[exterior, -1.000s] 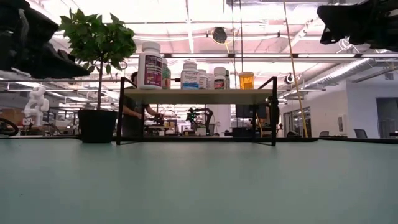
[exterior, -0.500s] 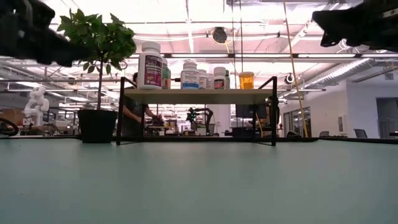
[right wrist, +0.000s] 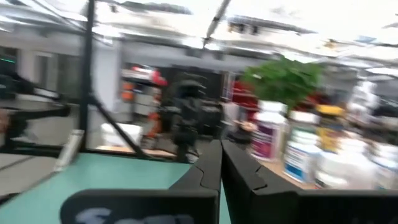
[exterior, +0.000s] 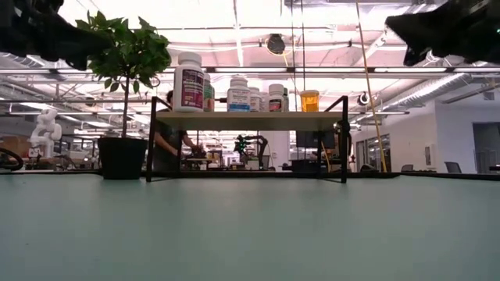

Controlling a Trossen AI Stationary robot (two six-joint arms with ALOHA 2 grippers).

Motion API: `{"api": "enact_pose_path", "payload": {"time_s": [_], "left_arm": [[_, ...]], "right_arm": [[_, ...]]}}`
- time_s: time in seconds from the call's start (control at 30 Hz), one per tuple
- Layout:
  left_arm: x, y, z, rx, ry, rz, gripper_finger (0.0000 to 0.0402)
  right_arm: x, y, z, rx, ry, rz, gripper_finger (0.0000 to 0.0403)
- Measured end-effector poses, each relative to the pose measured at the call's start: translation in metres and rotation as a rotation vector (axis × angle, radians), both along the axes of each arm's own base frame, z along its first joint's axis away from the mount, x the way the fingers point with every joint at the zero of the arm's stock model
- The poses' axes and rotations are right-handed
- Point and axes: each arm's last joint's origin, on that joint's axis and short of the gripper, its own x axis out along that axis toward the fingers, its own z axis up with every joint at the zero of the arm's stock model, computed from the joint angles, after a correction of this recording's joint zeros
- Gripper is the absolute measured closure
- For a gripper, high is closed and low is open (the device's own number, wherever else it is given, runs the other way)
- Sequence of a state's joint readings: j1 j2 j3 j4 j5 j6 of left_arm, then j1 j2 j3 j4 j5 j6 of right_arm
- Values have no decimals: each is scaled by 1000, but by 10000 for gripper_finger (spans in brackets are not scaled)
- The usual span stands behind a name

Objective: Pick and place medicine bottles onto shelf by color
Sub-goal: Return to Home Position

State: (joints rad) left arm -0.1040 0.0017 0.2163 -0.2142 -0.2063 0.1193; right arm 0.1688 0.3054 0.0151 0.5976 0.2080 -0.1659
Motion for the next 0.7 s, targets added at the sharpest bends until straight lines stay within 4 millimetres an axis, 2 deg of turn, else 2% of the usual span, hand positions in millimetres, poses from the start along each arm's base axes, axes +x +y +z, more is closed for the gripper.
{"api": "enact_pose_path", "payload": {"time_s": [0.17, 0.37, 0.7], "left_arm": [[6, -1, -11, -13, -16, -3, 387], [14, -2, -31, 16, -35, -18, 387], [17, 3, -42, -19, -12, 2, 387]], "right_arm": [[-1, 4, 2, -35, -31, 127, 403], [-1, 4, 2, 14, -29, 143, 403], [0, 4, 0, 14, -3, 143, 403]]}}
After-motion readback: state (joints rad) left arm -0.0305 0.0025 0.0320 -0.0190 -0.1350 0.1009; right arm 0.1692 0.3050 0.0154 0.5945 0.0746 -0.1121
